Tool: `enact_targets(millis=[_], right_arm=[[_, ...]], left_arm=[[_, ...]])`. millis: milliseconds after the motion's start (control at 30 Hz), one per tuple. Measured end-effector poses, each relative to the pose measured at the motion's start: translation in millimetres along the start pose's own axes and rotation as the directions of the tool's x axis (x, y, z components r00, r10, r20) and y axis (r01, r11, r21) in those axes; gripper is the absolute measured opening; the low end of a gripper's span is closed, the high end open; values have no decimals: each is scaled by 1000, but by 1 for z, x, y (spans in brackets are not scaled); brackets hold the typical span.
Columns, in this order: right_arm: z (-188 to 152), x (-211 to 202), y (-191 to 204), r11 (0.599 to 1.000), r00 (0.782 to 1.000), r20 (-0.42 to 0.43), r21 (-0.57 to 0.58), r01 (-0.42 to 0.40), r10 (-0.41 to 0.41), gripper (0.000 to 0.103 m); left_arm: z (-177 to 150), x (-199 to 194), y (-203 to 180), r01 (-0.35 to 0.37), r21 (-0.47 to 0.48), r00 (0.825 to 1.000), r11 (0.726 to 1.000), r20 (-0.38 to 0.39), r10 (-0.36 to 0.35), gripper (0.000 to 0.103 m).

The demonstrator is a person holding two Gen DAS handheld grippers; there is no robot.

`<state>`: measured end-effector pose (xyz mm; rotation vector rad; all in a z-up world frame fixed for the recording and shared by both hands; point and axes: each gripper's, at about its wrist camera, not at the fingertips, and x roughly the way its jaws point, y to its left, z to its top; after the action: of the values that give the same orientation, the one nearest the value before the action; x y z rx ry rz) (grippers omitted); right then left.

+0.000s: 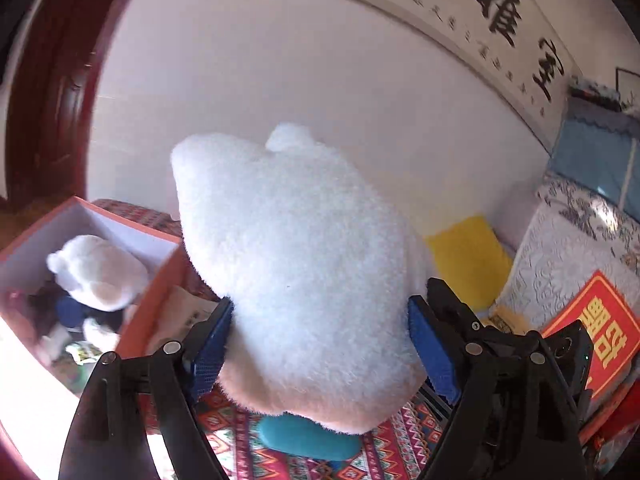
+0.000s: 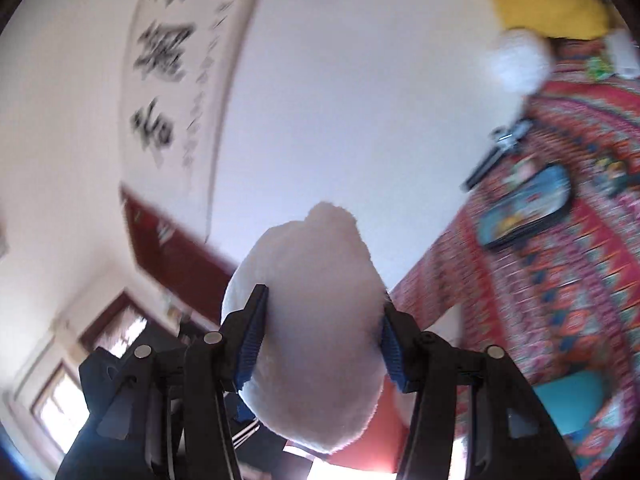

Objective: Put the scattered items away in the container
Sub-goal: 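Carry both plush toys over the box and open both tools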

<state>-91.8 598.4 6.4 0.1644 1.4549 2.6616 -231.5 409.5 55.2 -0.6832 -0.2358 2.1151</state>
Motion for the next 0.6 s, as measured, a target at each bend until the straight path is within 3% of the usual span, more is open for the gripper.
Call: enact_targets(millis=[100,133,167,200,233,267,300,333,400,500,600], right_arm=[[-37,58,45,996,993,-107,-68,-62,55,54],[-49,81,55,994,988,-143,-85,-68,55,57],[-62,107,61,993,983,-180,-107,-51,32,66],[-75,130,64,990,977,-214,-143,-9,-22,73],[-85,147,65,980,968,-234,-196,46,-92,73],[-93,157,65,966,960,-237,-242,91,-150,73],[-99,160,62,956,955,-235,-270,113,-179,73],[-105,158,61,951,955,-231,-285,117,-187,73],[-111,148,55,940,954,-214,-313,136,-210,73],[-116,130,45,922,949,-196,-350,166,-245,75],[-113,108,40,892,942,-150,-394,221,-299,84]], left_arm=[[30,-30,73,-96,-103,992,990,77,104,92],[36,-31,101,-133,-138,985,981,94,147,102],[39,-27,132,-212,-162,968,964,97,230,103],[37,-18,161,-326,-163,939,931,61,339,103],[34,-6,193,-451,-145,891,881,-9,455,103],[29,6,225,-546,-134,838,827,-88,539,103],[23,12,259,-597,-160,802,786,-161,576,103],[18,12,287,-606,-217,794,765,-213,569,103],[15,0,324,-600,-332,800,728,-252,545,103],[25,-26,325,-630,-354,771,691,-178,612,103],[34,-45,295,-666,-302,731,682,-78,678,103]])
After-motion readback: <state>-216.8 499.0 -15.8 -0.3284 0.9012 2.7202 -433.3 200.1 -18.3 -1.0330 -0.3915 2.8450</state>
